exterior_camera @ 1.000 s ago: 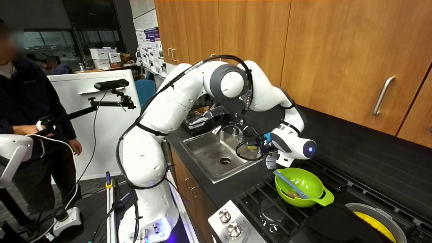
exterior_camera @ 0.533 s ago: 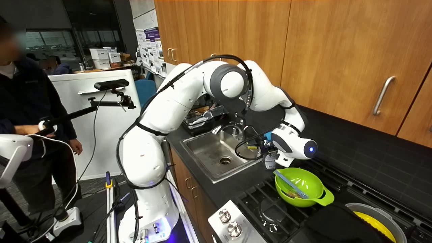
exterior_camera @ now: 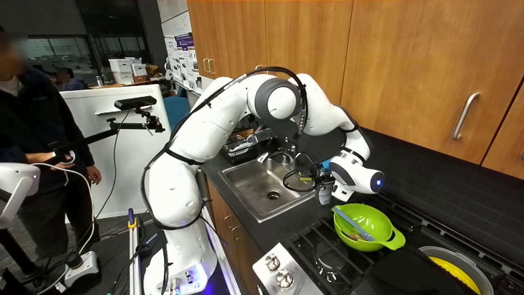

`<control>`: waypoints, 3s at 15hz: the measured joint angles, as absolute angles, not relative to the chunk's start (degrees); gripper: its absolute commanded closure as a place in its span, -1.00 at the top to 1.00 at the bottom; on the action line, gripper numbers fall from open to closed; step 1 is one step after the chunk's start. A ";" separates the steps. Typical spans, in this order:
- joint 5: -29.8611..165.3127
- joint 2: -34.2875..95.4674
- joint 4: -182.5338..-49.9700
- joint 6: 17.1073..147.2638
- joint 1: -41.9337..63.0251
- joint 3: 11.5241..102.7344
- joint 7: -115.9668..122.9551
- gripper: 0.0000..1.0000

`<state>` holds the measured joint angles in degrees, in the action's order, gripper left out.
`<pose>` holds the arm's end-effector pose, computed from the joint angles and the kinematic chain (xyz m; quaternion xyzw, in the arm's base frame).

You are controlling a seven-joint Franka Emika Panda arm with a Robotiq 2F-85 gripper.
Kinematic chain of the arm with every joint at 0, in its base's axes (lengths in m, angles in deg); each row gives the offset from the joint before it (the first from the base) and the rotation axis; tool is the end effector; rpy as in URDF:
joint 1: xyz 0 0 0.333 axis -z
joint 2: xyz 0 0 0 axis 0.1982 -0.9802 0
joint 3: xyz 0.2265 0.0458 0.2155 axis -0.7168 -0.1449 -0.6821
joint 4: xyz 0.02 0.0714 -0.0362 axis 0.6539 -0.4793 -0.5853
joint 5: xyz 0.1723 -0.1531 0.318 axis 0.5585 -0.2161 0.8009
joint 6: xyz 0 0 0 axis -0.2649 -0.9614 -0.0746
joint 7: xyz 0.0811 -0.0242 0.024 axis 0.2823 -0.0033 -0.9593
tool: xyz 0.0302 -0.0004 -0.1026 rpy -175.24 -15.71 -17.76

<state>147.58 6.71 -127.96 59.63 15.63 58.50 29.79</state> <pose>0.6176 -0.0359 0.1461 -0.5910 0.6253 0.2936 0.4165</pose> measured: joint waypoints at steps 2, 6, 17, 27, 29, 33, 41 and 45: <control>146.02 6.57 -127.67 55.32 15.98 58.43 29.75 1.00; 144.32 6.23 -126.99 49.45 16.35 58.38 29.65 1.00; 144.28 6.04 -126.69 48.67 16.33 58.39 28.71 1.00; 143.92 5.90 -126.41 53.42 16.24 58.40 27.99 1.00; 143.69 5.89 -126.37 54.34 16.24 58.41 28.00 1.00; 142.63 5.81 -126.21 55.43 16.26 58.51 28.09 1.00; 135.94 4.84 -124.86 56.86 15.21 58.51 28.87 1.00; 133.78 3.71 -123.52 59.26 13.60 58.25 29.67 1.00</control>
